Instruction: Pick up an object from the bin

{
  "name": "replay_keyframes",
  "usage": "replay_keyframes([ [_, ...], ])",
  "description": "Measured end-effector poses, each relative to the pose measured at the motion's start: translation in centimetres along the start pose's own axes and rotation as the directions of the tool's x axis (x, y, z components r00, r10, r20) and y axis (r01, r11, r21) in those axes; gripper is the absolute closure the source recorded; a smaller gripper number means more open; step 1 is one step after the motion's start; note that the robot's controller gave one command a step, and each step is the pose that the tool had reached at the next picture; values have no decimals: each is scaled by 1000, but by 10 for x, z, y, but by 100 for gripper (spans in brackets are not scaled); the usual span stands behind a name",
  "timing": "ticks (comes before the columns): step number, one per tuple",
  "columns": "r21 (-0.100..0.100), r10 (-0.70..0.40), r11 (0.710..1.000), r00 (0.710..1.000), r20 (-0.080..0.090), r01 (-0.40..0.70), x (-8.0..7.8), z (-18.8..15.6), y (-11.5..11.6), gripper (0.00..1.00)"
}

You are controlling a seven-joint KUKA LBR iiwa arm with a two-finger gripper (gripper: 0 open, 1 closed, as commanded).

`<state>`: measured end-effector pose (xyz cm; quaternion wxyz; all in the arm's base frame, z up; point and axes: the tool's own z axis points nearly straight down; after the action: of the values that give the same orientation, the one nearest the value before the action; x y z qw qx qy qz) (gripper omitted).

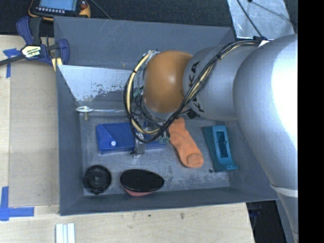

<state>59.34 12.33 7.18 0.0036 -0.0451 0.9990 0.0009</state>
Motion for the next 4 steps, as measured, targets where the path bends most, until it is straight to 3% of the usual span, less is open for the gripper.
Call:
replay_keyframes([
  [1,0,0,1000,1000,0,0,0,0,0,100],
  [2,0,-368,930,930,-1,368,48,-13,-4,100],
  [3,0,-367,930,930,-1,367,48,-13,-4,100],
  [4,-4,-418,909,909,-8,418,41,-58,-13,100],
])
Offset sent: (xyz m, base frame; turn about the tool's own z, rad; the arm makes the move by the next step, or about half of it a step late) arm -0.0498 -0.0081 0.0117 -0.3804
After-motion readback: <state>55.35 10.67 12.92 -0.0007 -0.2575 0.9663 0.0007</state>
